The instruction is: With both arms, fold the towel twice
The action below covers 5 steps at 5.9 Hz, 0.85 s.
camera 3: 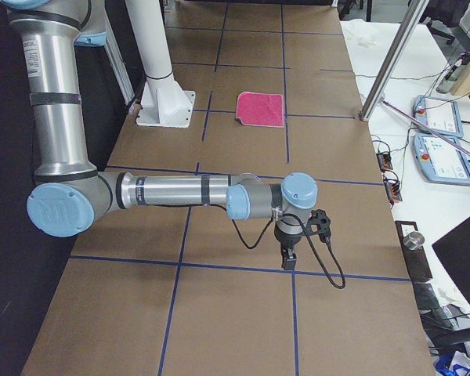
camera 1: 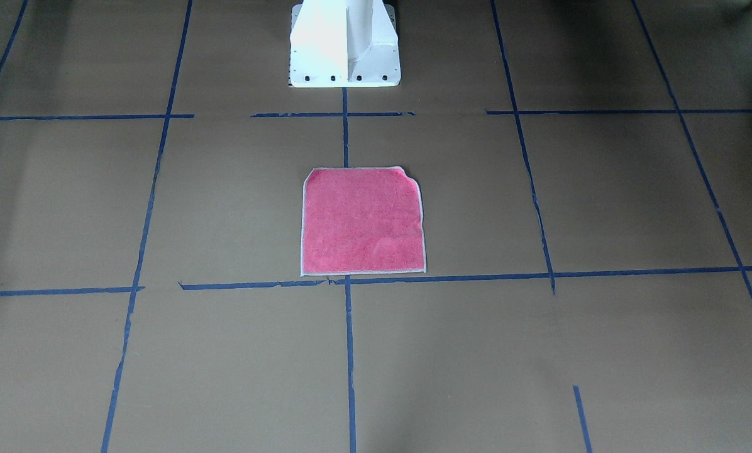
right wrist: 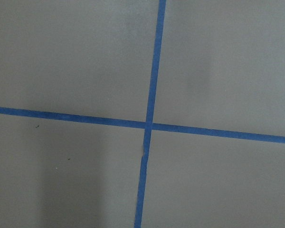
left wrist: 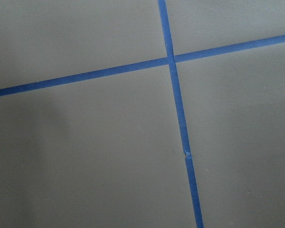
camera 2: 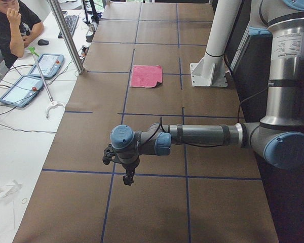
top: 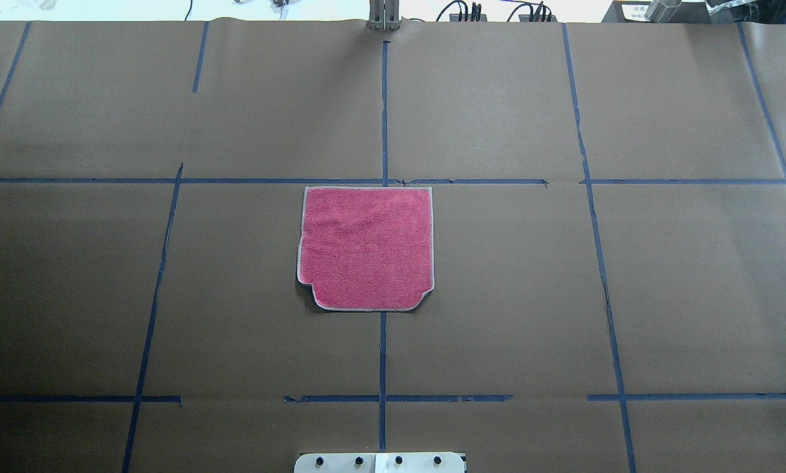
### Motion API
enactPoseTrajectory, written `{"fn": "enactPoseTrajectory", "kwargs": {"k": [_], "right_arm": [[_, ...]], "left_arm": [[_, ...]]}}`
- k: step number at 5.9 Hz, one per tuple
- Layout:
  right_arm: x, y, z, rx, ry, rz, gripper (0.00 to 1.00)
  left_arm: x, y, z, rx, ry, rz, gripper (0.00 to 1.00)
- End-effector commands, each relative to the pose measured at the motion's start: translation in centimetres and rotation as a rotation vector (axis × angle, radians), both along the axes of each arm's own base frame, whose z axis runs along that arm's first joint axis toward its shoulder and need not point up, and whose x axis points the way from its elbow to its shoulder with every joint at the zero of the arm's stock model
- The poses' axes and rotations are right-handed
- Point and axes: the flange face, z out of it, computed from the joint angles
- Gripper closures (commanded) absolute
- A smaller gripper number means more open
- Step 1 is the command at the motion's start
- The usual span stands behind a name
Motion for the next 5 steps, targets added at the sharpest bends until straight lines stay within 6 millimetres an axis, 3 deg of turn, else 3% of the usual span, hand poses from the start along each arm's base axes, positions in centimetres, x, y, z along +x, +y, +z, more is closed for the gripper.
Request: {"fn": "enactPoseTrajectory", "kwargs": {"k": [1,2,3,4,5], "right_arm": [[-2.7,-0.4,-1.1,0.02,-0.015,-0.05,0.0],[-4.9,-0.7,-2.2,0.04,-0.025,-0.089,0.0],[-8.7,-1.3,-5.9,0.021,-0.049,-0.061,0.0],[-13.8,-2.4,-9.8,-0.01,-0.06,-0.035,0.0],[-17.5,-2.8,-12.7,-0.029,-0.077,-0.021,0.0]], "left_arm": [[0.7,-2.0,-2.0,0.039,0.002,0.004,0.0],[3.6,-4.0,-3.9,0.05,0.007,0.031,0.0],[8.1,-5.7,-6.7,0.02,0.011,0.02,0.0],[12.5,-8.0,-9.9,0.007,0.021,0.018,0.0],[19.4,-9.8,-14.6,-0.043,0.037,-0.007,0.0]]}}
